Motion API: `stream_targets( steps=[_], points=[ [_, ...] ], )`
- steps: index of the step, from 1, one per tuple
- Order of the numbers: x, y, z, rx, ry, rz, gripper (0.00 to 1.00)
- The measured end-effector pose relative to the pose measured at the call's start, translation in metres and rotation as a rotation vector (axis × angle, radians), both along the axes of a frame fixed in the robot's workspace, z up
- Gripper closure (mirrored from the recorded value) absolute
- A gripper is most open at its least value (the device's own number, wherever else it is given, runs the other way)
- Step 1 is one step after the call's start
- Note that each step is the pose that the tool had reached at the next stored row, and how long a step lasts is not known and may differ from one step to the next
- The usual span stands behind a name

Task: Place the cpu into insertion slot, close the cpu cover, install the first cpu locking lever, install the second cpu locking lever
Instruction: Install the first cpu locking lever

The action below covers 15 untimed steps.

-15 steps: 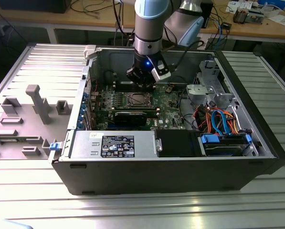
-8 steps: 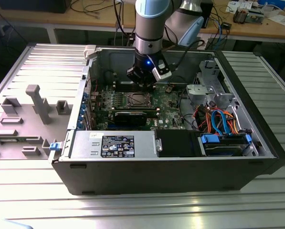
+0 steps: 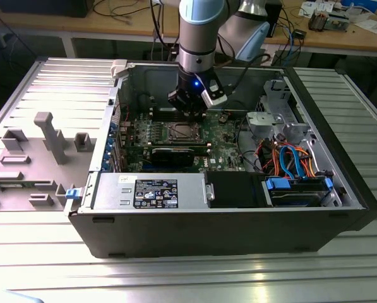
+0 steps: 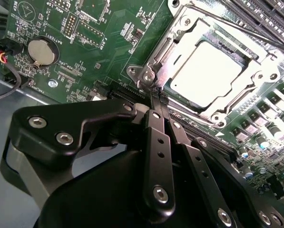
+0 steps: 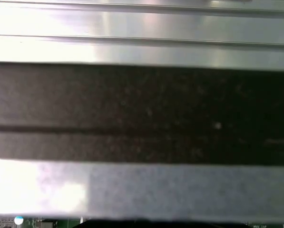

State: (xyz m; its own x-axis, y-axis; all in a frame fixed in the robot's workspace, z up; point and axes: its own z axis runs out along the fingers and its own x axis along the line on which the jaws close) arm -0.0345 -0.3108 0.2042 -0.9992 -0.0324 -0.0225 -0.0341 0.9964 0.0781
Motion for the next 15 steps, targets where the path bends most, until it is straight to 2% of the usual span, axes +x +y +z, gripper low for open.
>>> stream_targets(
  steps=[2,6,9,11,15],
  points=[
    [0.0001,0.0,-0.0008,-0.0022,0.0,0.0,0.89],
    [0.0003,0.0001,-0.0019,-0.0017,-0.0002,0.0,0.89],
    [0.0003,0.0002,-0.002,0.0048,-0.0002,0.0,0.89],
    [0.0003,0.0001,-0.0017,0.0063,-0.0003,0.0,0.89],
    [0.0003,0.0001,0.0042,0.0066,-0.0002,0.0,0.89]
  ],
)
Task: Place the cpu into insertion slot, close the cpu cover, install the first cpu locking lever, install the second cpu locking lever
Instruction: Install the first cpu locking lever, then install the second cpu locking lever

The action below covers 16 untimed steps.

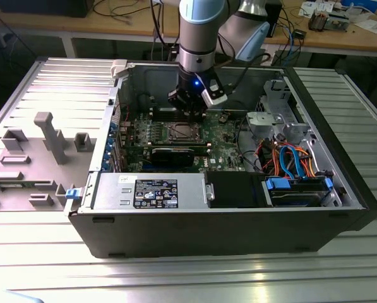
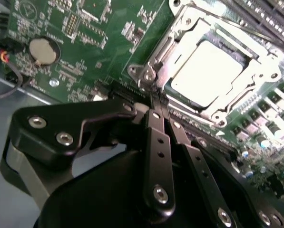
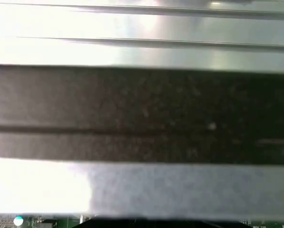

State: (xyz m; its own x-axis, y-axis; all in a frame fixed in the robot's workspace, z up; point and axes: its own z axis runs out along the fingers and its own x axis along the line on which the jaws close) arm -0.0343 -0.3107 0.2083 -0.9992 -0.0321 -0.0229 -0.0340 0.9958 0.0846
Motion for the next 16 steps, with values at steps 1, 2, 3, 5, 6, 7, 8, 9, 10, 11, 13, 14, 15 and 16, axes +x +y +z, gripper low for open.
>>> stream_targets(
  steps=[1,2,3,5,6,7,8,9,10,11,13,14,15,16],
  points=[
    [0.0,0.0,0.0018,-0.0003,0.0,0.0,0.89],
    [0.0001,0.0001,0.002,-0.0021,0.0,0.0,0.89],
    [0.0,-0.0001,0.002,-0.0051,0.0,0.0,0.89],
    [0.0,-0.001,0.0021,-0.0079,0.0,0.0,0.89],
    [0.0,-0.0015,0.0021,-0.0084,0.0,0.0,0.89],
    [0.0,-0.0019,0.002,-0.0085,-0.0001,0.0,0.89],
    [0.0,-0.0019,0.002,-0.0086,-0.0001,0.0,0.89],
    [0.0,-0.0024,0.0021,-0.0088,0.0,0.0,0.89],
    [0.0,-0.0027,0.0021,-0.0087,0.0,0.0,0.89],
    [0.0,-0.0028,0.0021,-0.0087,0.0,0.0,0.89],
    [0.0,-0.0028,0.0021,-0.0087,0.0,0.0,0.89],
    [0.0,-0.0029,0.0021,-0.0087,0.0,0.0,0.89],
    [0.0,-0.0029,0.0021,-0.0087,0.0,0.0,0.89],
    [0.0,-0.0029,0.0021,-0.0087,0.0,0.0,0.89]
  ],
)
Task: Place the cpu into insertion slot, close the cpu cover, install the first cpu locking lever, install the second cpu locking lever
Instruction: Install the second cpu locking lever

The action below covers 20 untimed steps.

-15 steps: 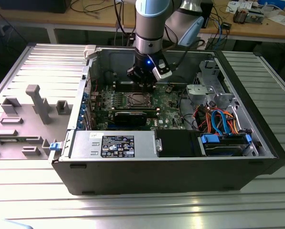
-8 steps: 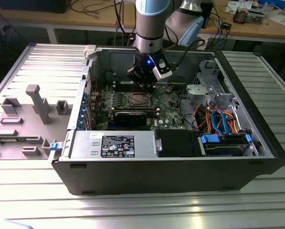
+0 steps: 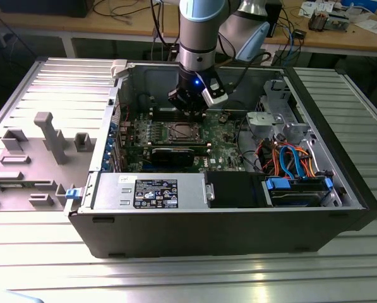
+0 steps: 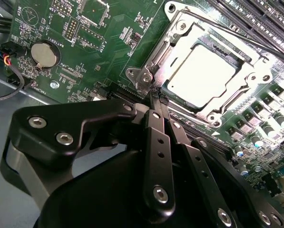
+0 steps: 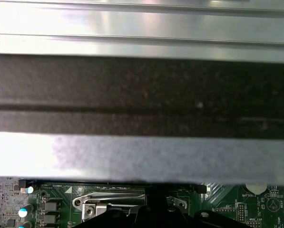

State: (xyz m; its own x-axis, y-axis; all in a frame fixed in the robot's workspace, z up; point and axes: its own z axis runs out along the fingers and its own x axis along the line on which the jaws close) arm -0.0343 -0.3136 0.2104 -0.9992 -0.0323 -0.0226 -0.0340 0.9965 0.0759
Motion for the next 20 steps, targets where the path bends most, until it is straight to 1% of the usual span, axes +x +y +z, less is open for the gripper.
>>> stream_targets(
  steps=[4,5,10,13,15,17,20],
  points=[
    [0.0,-0.0002,0.0,0.0,0.0,0.0,0.89],
    [0.0,-0.001,0.0,-0.0001,0.0,0.0,0.89],
    [0.0,-0.0087,0.0,-0.0001,0.0,0.0,0.89],
    [0.0,-0.0119,0.0,-0.0001,0.0,0.0,0.89],
    [0.0,-0.0161,0.0,-0.0001,0.0,0.0,0.89],
    [0.0,-0.0188,0.0,0.0,0.0,0.0,0.89],
    [0.0,-0.0199,0.0,0.0,0.0,0.0,0.89]
  ],
)
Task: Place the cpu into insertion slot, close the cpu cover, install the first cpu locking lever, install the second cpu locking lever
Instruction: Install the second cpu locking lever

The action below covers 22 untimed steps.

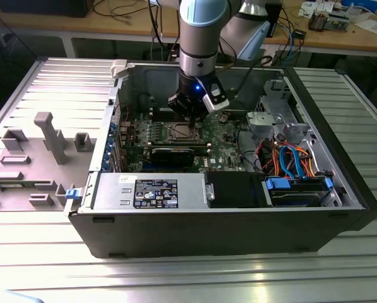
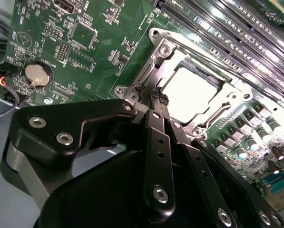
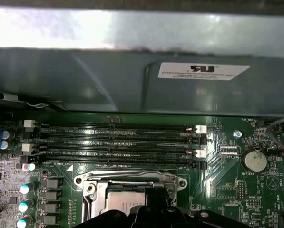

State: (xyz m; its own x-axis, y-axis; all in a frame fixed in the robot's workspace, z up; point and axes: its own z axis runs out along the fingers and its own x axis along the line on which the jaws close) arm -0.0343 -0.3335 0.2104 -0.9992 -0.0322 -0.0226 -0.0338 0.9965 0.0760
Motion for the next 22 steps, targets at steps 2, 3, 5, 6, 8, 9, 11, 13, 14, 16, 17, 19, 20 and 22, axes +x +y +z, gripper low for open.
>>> stream_targets(
  steps=[2,3,5,6,8,9,11,13,14,16,17,19,20,22],
  points=[
    [0.0,-0.0002,0.0,-0.0001,0.0001,0.0,0.89],
    [0.0,-0.0003,0.0,-0.0001,0.0,0.0,0.89],
    [0.0,-0.0003,0.0,-0.0001,0.0,0.0,0.89],
    [0.0,-0.0004,0.0,-0.0001,0.0,0.0,0.89],
    [0.0,-0.0004,0.0,-0.0001,0.0,0.0,0.89],
    [0.0,-0.0004,0.0,-0.0001,0.0,0.0,0.89],
    [0.0,-0.0004,0.0,0.0,0.0,0.0,0.89],
    [0.0,-0.0004,0.0,-0.0001,0.0,0.0,0.89],
    [0.0,-0.0005,0.0002,-0.0002,0.0001,0.0,0.89],
    [0.0,-0.0005,0.0039,-0.0002,0.0,0.0,0.89],
    [0.0,-0.0005,0.008,-0.0001,0.0,0.0,0.89],
    [0.0,-0.0004,0.0133,-0.0001,0.0001,0.0,0.89],
    [0.0,-0.0004,0.0152,-0.0001,0.0,0.0,0.89],
    [0.0,-0.0006,0.0163,-0.001,0.0,0.0,0.89]
  ],
)
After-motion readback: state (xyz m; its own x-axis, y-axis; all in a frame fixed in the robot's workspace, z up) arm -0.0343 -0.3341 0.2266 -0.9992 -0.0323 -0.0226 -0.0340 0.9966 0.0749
